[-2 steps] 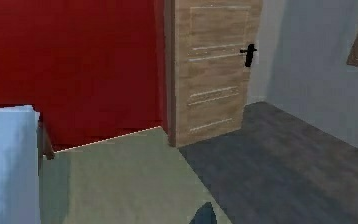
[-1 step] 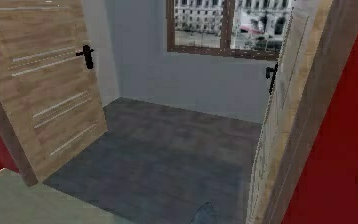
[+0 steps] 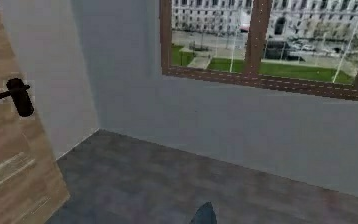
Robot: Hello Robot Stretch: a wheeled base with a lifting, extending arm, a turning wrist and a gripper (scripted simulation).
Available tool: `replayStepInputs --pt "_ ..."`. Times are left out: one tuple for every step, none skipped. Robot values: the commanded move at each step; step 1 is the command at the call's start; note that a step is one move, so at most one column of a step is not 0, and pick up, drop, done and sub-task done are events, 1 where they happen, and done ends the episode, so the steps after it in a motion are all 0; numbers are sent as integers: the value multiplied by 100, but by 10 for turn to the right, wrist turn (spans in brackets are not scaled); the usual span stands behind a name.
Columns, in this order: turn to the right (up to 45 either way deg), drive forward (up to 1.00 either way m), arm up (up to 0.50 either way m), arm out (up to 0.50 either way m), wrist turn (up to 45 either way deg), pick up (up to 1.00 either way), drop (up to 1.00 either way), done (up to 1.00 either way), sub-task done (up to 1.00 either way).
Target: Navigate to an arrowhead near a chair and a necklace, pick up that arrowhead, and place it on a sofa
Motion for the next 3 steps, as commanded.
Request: replayStepInputs --pt "60 0 0 0 0 0 0 0 0" --pt "0 30 0 0 0 0 0 0 0" --pt "150 0 0 0 0 0 0 0 0"
